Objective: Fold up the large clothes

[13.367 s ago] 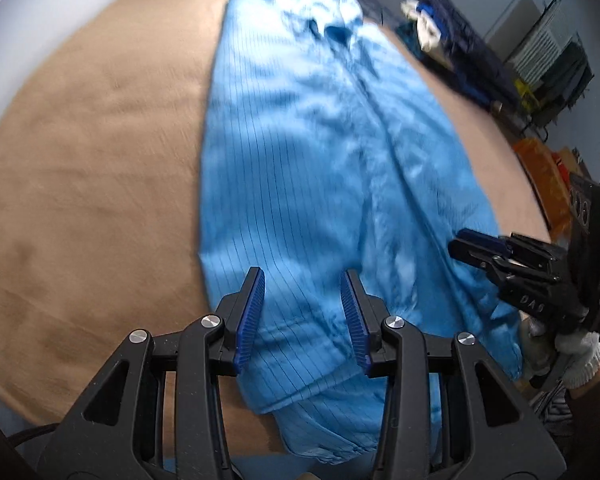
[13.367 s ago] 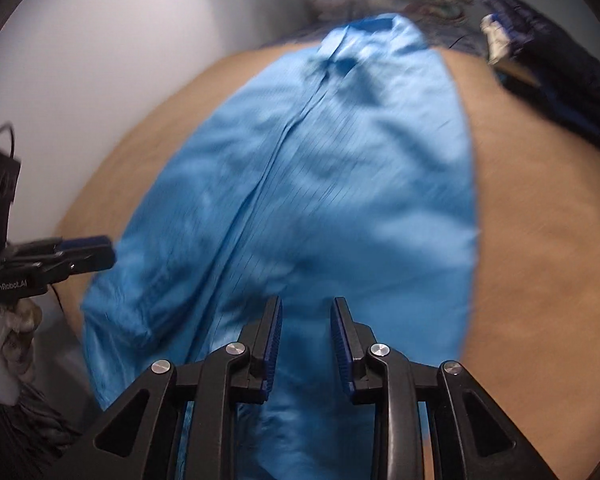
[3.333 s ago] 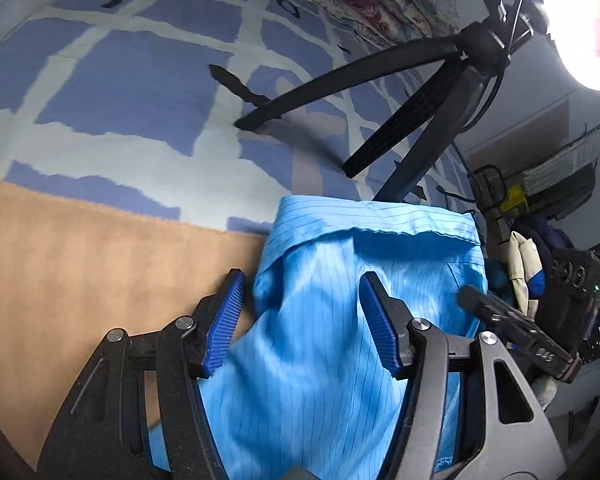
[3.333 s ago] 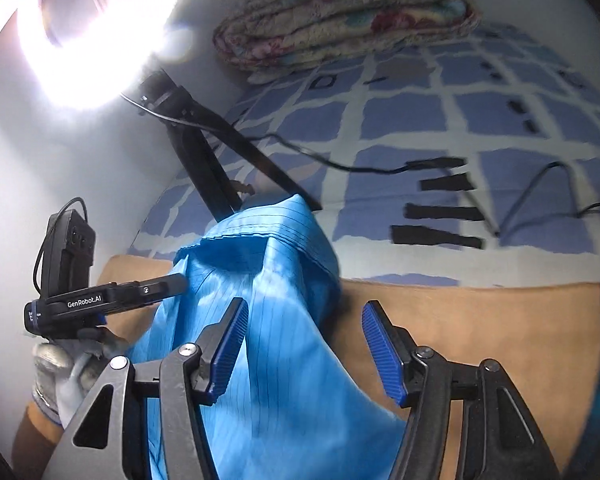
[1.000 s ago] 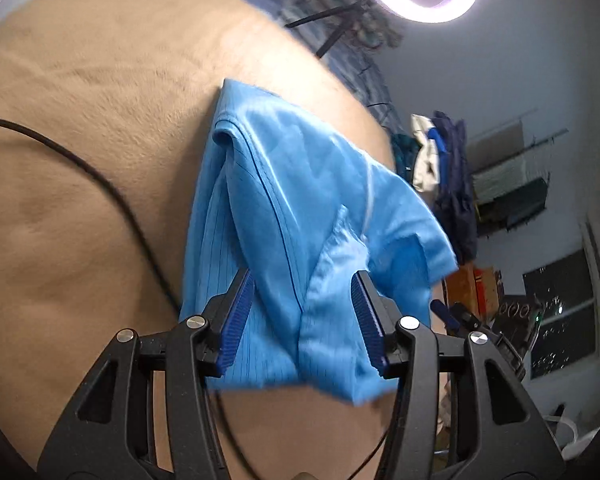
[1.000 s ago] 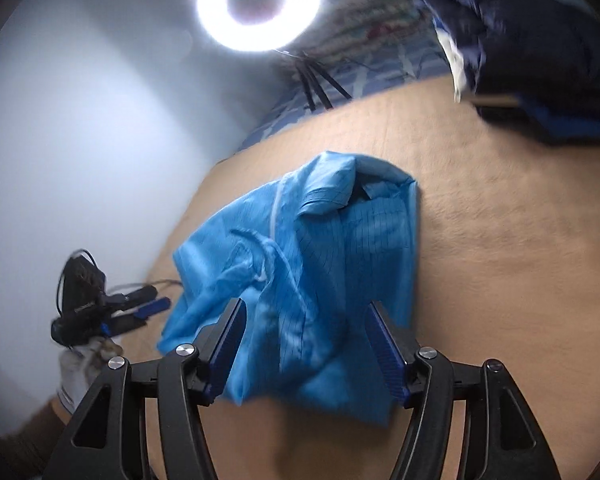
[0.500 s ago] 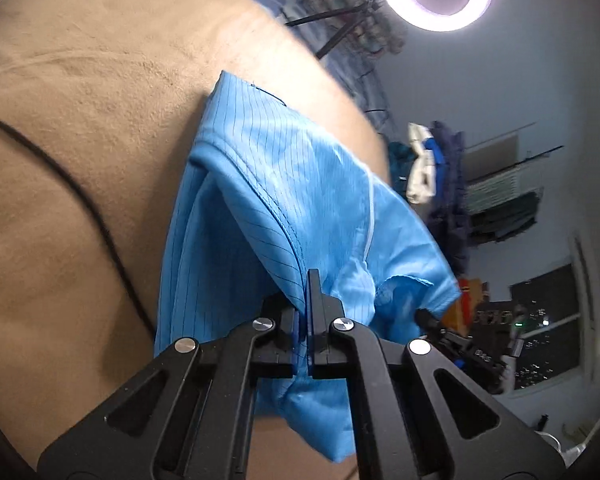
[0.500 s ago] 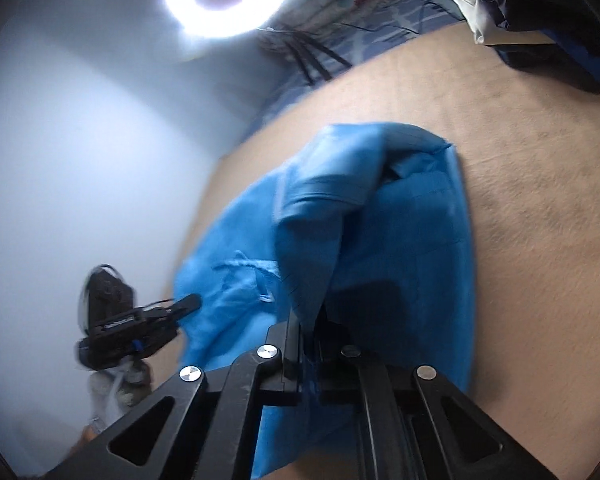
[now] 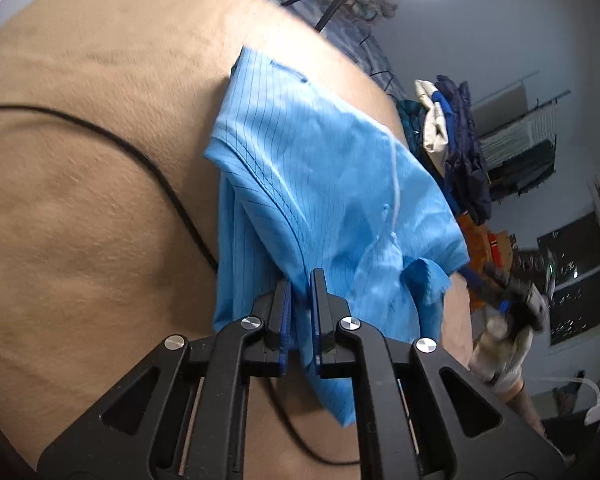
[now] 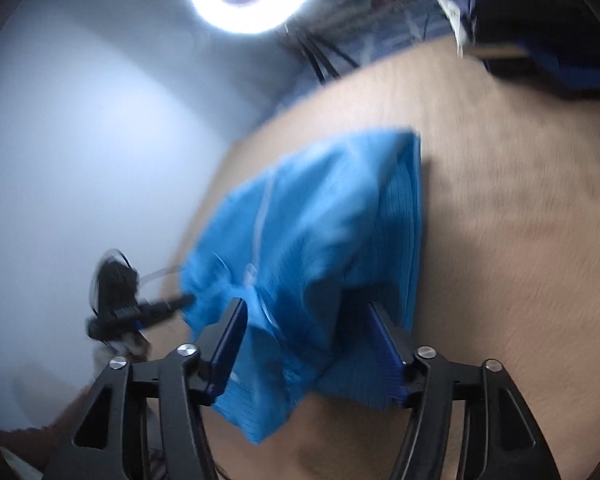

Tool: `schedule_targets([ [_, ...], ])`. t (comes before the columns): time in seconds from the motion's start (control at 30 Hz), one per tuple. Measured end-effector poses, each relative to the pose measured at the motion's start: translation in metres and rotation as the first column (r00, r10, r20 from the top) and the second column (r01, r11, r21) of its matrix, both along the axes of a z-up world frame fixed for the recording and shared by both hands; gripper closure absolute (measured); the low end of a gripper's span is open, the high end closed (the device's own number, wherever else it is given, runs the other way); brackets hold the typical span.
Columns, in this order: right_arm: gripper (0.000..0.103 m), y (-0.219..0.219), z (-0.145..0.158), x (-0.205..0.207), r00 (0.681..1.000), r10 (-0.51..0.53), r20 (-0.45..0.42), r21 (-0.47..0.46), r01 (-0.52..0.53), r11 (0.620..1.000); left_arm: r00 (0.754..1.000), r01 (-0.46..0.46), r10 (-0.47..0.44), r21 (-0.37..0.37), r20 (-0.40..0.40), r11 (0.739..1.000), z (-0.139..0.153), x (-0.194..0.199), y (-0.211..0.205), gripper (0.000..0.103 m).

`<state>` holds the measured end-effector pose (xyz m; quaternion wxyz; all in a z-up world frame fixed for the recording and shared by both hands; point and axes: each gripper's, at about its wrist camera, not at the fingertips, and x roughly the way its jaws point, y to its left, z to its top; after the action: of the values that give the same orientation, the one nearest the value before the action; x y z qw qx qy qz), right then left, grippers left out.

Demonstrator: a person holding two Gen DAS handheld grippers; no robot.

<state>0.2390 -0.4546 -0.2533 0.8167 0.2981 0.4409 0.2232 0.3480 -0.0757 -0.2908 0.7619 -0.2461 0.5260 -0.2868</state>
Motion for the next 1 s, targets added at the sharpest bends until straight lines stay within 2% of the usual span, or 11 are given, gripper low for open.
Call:
schedule_targets([
  [0.13,0.028,-0.025,-0.011,0.021,0.995,-0.09,-0.038,0.112,0.093,0.989,0.998,-0.03,0.031,-0.006,0.062,1.0,0.022,-0.009,0.01,0.098],
  [0.23,0.036,-0.03,-0.034,0.042,0.988,-0.115,-0.1,0.199,0.133,0.971,0.993,-0.027,0.028,-0.01,0.111,1.0,0.039,-0.009,0.01,0.098],
  [0.3,0.086,-0.024,-0.044,0.054,0.985,-0.113,-0.131,0.243,0.143,0.959,0.99,-0.021,0.018,0.02,0.14,1.0,0.048,-0.005,0.004,0.098],
  [0.4,0.098,0.0,-0.021,0.058,0.997,-0.059,-0.04,0.058,0.061,0.996,0.985,-0.013,0.002,0.067,0.174,0.998,0.054,0.002,-0.002,0.098],
  [0.47,0.099,0.009,-0.014,0.056,1.0,-0.018,-0.008,-0.113,0.017,0.993,0.983,-0.016,-0.001,0.09,0.184,0.996,0.054,0.01,-0.005,0.098],
  [0.53,0.099,0.013,-0.032,0.059,0.996,-0.002,-0.092,-0.233,-0.02,0.972,0.984,-0.024,0.006,0.097,0.18,0.995,0.05,0.02,-0.007,0.098],
  [0.63,0.091,0.008,-0.039,0.058,0.994,0.025,-0.104,-0.181,-0.044,0.983,0.985,-0.034,0.013,0.117,0.173,0.993,0.041,0.036,-0.014,0.098],
  [0.7,0.055,-0.005,-0.03,0.059,0.999,-0.006,-0.054,-0.098,0.0,0.995,0.987,-0.033,0.013,0.125,0.162,0.992,0.035,0.044,-0.018,0.098],
  [0.73,0.05,-0.012,-0.027,0.06,0.999,-0.024,-0.036,-0.057,0.022,0.998,0.987,-0.032,0.01,0.133,0.163,0.991,0.033,0.047,-0.02,0.098],
  [0.83,0.05,-0.029,-0.023,0.071,0.996,-0.085,-0.034,-0.016,0.085,0.996,0.986,-0.028,0.001,0.16,0.164,0.987,0.027,0.055,-0.026,0.098],
  [1.0,0.056,0.005,0.01,0.091,0.995,-0.077,0.07,-0.258,0.092,0.962,0.979,-0.041,0.002,0.184,0.205,0.982,0.03,0.073,-0.038,0.098],
])
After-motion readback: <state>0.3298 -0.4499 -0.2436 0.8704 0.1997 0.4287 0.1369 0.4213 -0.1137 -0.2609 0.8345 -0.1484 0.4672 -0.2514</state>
